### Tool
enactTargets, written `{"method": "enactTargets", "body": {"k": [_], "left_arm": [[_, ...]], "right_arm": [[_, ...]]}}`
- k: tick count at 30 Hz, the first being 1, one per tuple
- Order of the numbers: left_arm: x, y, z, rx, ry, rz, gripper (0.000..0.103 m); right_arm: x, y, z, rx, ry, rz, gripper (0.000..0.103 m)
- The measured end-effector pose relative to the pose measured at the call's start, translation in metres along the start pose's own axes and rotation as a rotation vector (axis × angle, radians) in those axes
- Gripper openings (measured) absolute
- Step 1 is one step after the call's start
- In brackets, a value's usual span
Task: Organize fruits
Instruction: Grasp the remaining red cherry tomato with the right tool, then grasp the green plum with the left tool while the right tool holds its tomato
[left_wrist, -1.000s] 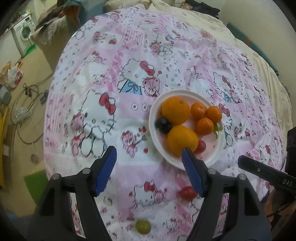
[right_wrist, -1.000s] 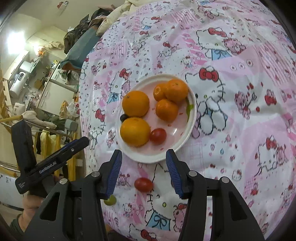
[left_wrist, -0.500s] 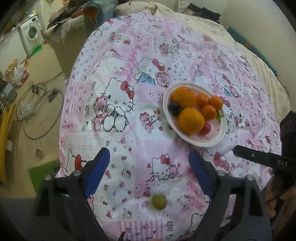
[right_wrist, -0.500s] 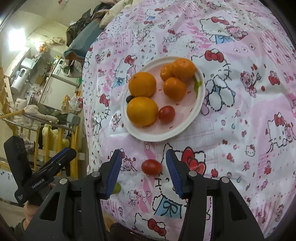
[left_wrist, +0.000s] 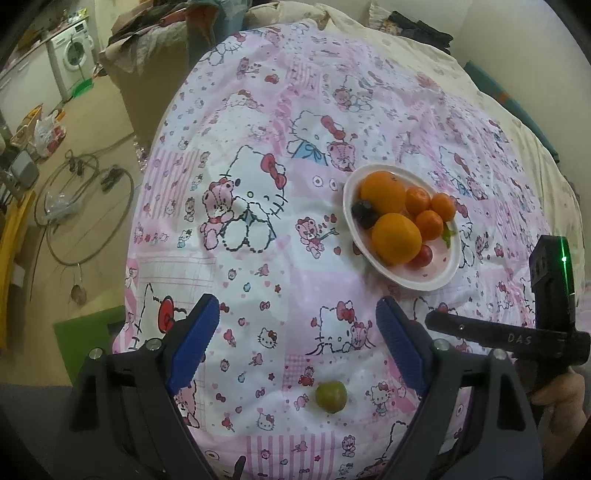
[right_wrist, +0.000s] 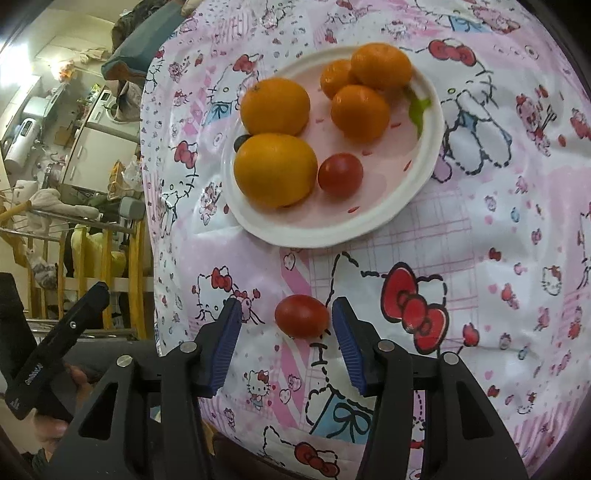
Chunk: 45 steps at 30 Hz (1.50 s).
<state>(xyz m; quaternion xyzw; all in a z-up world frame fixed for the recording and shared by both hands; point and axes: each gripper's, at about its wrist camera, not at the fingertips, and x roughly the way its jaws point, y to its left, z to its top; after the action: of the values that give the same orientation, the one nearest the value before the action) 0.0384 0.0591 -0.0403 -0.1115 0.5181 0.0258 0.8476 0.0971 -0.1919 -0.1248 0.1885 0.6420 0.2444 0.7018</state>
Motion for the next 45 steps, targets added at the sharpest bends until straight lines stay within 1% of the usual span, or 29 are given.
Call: {"method": "enactTargets", "body": {"k": [3, 6, 9, 12, 13, 14, 15, 17, 20, 22, 23, 25, 26, 28, 29, 32, 34, 35, 37, 38, 40, 43, 45], "left_arm": [[0.001, 0.002, 0.0, -0.012, 0.008, -0.004, 0.085], [0.004, 0.002, 0.0, -0.016, 0.02, -0.001, 0.085], [0.007, 0.002, -0.001, -0.011, 0.041, 0.004, 0.085], [0.013, 0.0, -0.005, -0.001, 0.07, 0.003, 0.085], [0.015, -0.002, -0.007, 0.008, 0.081, 0.004, 0.085], [0.017, -0.005, -0.01, 0.023, 0.095, 0.004, 0.085], [0.019, -0.007, -0.012, 0.033, 0.105, 0.003, 0.085], [0.024, -0.012, -0.019, 0.056, 0.142, -0.007, 0.085], [0.036, -0.02, -0.032, 0.081, 0.211, -0.025, 0.084], [0.041, -0.024, -0.039, 0.094, 0.24, -0.028, 0.082], [0.045, -0.027, -0.044, 0.107, 0.26, -0.026, 0.081], [0.053, -0.033, -0.052, 0.138, 0.301, -0.026, 0.072], [0.056, -0.035, -0.055, 0.151, 0.317, -0.021, 0.07], [0.063, -0.04, -0.062, 0.178, 0.343, -0.011, 0.063], [0.066, -0.043, -0.065, 0.192, 0.357, -0.004, 0.062], [0.074, -0.05, -0.071, 0.232, 0.372, 0.03, 0.053], [0.078, -0.053, -0.075, 0.249, 0.387, 0.045, 0.043], [0.079, -0.054, -0.076, 0.256, 0.385, 0.051, 0.04], [0.08, -0.056, -0.077, 0.267, 0.381, 0.058, 0.029], [0.079, -0.058, -0.077, 0.272, 0.381, 0.059, 0.026], [0.079, -0.059, -0.078, 0.282, 0.374, 0.069, 0.024], [0.075, -0.061, -0.075, 0.28, 0.366, 0.067, 0.024], [0.068, -0.068, -0.069, 0.279, 0.354, 0.066, 0.024]], "right_arm": [[0.007, 0.003, 0.001, -0.006, 0.017, -0.004, 0.055], [0.02, 0.009, -0.001, -0.032, 0.063, -0.029, 0.055], [0.029, 0.012, -0.004, -0.066, 0.08, -0.098, 0.055], [0.039, 0.013, -0.004, -0.092, 0.098, -0.134, 0.054], [0.04, 0.015, -0.005, -0.105, 0.095, -0.145, 0.052], [0.039, 0.015, -0.006, -0.114, 0.091, -0.149, 0.042], [0.038, 0.016, -0.006, -0.124, 0.087, -0.16, 0.04], [0.036, 0.015, -0.005, -0.118, 0.089, -0.141, 0.04], [0.023, 0.01, -0.003, -0.097, 0.059, -0.115, 0.04], [0.013, 0.007, -0.003, -0.086, 0.035, -0.094, 0.04], [0.007, 0.005, -0.003, -0.082, 0.018, -0.086, 0.04], [-0.006, 0.002, -0.004, -0.071, -0.013, -0.072, 0.04], [-0.012, -0.001, -0.004, -0.063, -0.026, -0.063, 0.04], [-0.024, -0.007, -0.005, -0.048, -0.05, -0.052, 0.04], [-0.026, -0.007, -0.004, -0.043, -0.059, -0.048, 0.04], [-0.033, -0.013, -0.002, -0.03, -0.072, -0.042, 0.04], [-0.035, -0.016, -0.002, -0.024, -0.074, -0.038, 0.04], [-0.037, -0.018, -0.003, -0.022, -0.077, -0.036, 0.04], [-0.039, -0.02, -0.004, -0.022, -0.08, -0.038, 0.04], [-0.039, -0.02, -0.004, -0.02, -0.079, -0.037, 0.04], [-0.041, -0.023, -0.005, -0.014, -0.081, -0.04, 0.04], [-0.043, -0.023, -0.005, -0.011, -0.087, -0.034, 0.04], [-0.046, -0.023, -0.005, -0.011, -0.095, -0.03, 0.04]]}}
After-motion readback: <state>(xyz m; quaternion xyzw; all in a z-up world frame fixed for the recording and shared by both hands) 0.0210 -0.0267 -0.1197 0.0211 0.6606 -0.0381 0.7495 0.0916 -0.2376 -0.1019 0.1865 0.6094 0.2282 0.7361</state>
